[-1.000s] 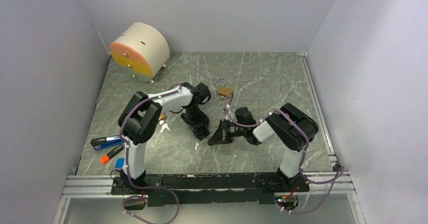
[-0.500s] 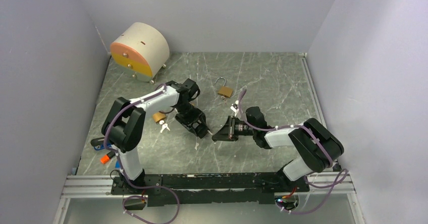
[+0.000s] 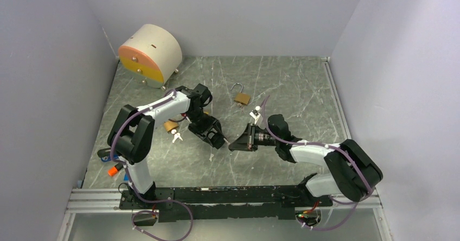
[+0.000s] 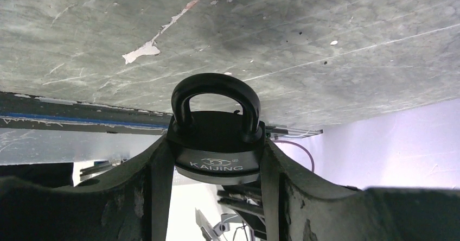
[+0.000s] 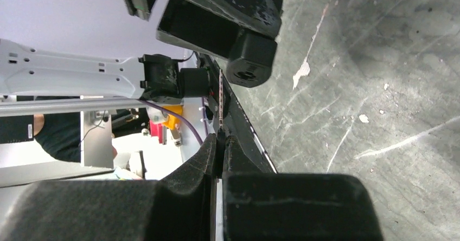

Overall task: Unlock with the key
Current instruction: Pick up the lock from the center of the board.

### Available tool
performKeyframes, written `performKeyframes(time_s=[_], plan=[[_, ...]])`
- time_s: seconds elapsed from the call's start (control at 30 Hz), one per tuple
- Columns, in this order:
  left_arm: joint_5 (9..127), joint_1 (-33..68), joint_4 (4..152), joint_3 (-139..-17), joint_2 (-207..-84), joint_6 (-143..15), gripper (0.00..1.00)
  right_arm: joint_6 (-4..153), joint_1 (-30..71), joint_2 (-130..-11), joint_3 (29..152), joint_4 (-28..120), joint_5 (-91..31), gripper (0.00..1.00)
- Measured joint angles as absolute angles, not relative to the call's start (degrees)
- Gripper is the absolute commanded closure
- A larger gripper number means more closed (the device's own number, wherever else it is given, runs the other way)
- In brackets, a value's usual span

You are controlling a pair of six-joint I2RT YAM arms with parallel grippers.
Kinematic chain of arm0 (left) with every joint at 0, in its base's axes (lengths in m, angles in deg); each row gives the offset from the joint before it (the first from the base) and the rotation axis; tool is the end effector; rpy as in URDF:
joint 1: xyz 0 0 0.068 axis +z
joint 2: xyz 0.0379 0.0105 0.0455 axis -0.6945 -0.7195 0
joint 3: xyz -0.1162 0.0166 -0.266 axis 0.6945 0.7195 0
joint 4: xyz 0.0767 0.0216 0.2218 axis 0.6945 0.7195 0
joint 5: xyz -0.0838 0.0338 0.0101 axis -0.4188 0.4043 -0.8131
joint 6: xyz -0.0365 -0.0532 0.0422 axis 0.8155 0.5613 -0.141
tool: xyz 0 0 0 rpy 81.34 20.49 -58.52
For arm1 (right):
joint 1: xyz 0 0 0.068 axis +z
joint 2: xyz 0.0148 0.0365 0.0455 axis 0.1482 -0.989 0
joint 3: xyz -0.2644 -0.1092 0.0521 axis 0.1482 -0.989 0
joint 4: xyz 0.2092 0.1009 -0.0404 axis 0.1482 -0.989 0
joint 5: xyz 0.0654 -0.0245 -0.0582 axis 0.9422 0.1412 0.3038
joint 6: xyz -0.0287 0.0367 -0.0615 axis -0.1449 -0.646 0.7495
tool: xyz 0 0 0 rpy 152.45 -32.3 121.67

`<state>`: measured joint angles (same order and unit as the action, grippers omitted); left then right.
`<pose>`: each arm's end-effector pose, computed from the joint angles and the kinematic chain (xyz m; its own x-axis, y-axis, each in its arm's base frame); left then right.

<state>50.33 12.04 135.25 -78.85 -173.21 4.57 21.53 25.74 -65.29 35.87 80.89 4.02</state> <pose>0.2499 -0.1893 0.1993 -0.6403 -0.6485 0.4116 -0.7501 0.6432 -0.1536 0.1730 0.1711 0.1997 -0.9559 0.1226 -0.2670 -0.2199 0.3041 0.9269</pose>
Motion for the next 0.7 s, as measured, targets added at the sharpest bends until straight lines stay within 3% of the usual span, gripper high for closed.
performKeyframes(time_s=[0.7], plan=[[47.79, 12.87, 134.7, -78.82, -173.21, 5.44, 0.97, 19.98, 27.25, -72.41, 35.94, 83.77, 5.93, 1.0]])
